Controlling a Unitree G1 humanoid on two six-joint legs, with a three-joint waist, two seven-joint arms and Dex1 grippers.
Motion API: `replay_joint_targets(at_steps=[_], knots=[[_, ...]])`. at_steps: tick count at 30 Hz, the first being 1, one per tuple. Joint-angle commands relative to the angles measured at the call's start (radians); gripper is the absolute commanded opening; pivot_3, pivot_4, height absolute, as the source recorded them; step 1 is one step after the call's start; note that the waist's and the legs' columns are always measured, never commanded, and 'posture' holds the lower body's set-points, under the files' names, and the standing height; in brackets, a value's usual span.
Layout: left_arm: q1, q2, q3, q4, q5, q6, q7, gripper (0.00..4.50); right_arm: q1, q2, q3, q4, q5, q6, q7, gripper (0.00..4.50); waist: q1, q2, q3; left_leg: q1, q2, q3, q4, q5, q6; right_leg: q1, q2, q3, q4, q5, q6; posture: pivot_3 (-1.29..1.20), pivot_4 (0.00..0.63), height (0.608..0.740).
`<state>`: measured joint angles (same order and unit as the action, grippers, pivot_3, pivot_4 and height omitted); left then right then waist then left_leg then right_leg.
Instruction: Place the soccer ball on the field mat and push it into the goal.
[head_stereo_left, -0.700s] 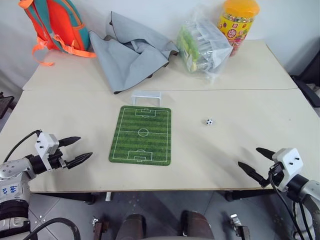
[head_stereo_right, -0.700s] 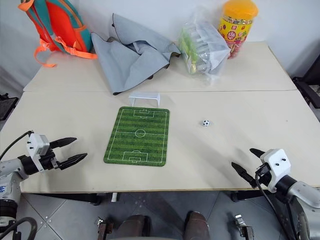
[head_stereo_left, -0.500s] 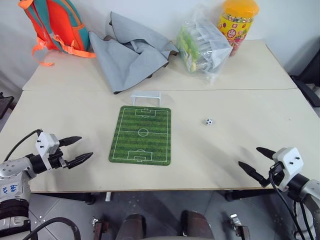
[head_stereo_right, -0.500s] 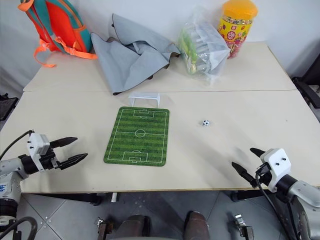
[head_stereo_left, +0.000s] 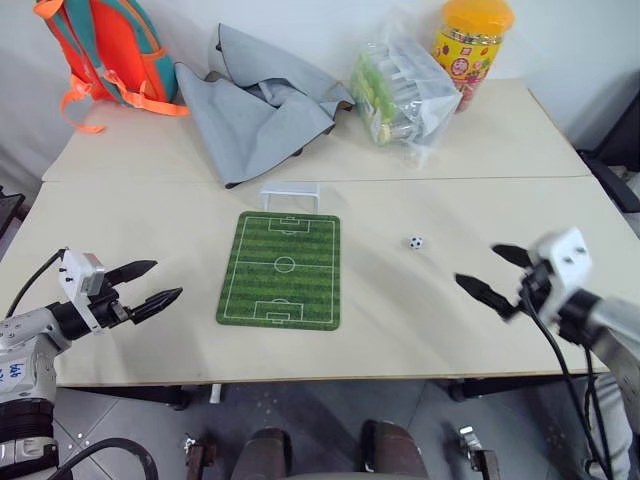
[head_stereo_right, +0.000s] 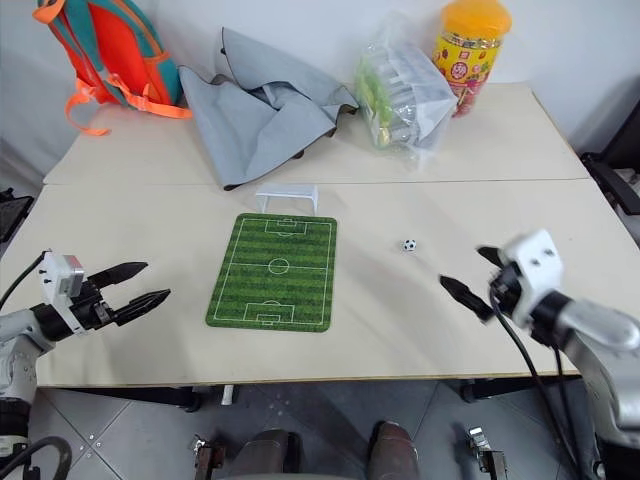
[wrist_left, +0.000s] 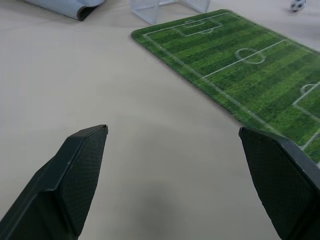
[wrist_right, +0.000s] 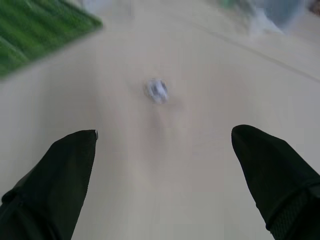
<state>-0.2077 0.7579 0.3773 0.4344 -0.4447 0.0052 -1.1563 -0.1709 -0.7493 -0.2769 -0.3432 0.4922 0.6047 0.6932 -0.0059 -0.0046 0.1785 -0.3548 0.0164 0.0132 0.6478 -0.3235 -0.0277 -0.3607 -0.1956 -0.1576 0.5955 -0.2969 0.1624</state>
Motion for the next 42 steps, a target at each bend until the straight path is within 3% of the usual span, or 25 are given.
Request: replay_joint_targets(at_steps=[1,4,9,23,34,38,42], knots=[[0.011,-0.009,-0.005,-0.041,-0.004,-0.083,-0.044,4.46,-0.085,0.014,0.087,0.072,-0.024,0.001,0.017,4.5,0.004,0.0,0.0,0.0,0.0,0.0,-0.001,0.0,0.0,0.0,0.0,0.0,0.0,0.0,0.0,0.0,0.15,0.74],[0.001,-0.029,-0.02,-0.048,-0.026,-0.129,-0.107,4.46,-0.185,0.038,0.21,0.208,-0.103,-0.064,0.056,4.5,0.008,0.0,0.0,-0.002,0.0,-0.001,0.0,-0.001,0.0,-0.001,0.0,-0.002,-0.001,0.0,0.0,0.0,0.15,0.74],[-0.011,-0.041,-0.025,-0.083,-0.045,-0.13,-0.132,4.46,-0.362,0.116,0.306,0.499,-0.204,-0.191,0.077,4.5,-0.001,-0.001,0.0,-0.006,-0.001,0.0,0.002,-0.002,0.001,-0.004,0.0,-0.001,-0.002,0.001,0.001,0.0,0.15,0.74],[0.089,-0.042,0.0,-0.175,-0.056,-0.121,-0.108,4.46,-0.517,0.179,0.332,0.866,-0.303,-0.366,0.19,4.5,-0.028,0.0,0.0,-0.014,0.0,0.0,0.005,-0.002,0.001,-0.013,0.0,-0.001,0.003,0.001,0.001,0.0,0.15,0.74],[0.067,-0.041,-0.007,-0.154,-0.05,-0.131,-0.1,4.5,-0.546,0.215,0.319,0.933,-0.324,-0.426,0.202,0.85,-0.028,0.0,0.0,-0.014,0.0,0.0,0.009,-0.002,0.001,-0.013,0.0,0.0,0.006,0.001,0.001,0.0,0.15,0.74],[0.048,-0.037,-0.021,-0.142,-0.054,-0.085,-0.102,4.5,-0.536,0.219,0.315,0.74,-0.295,-0.368,0.19,0.85,-0.027,0.0,0.001,-0.015,0.0,0.0,0.011,-0.002,0.001,-0.013,0.0,0.001,0.008,0.001,0.001,0.0,0.15,0.74],[0.031,-0.043,-0.053,-0.138,-0.032,-0.051,-0.097,4.5,-0.545,0.256,0.355,0.46,-0.232,-0.104,0.166,0.85,-0.029,0.001,0.001,-0.015,0.0,0.001,0.011,-0.002,0.001,-0.015,0.0,0.002,0.011,0.001,0.001,0.0,0.15,0.74]])
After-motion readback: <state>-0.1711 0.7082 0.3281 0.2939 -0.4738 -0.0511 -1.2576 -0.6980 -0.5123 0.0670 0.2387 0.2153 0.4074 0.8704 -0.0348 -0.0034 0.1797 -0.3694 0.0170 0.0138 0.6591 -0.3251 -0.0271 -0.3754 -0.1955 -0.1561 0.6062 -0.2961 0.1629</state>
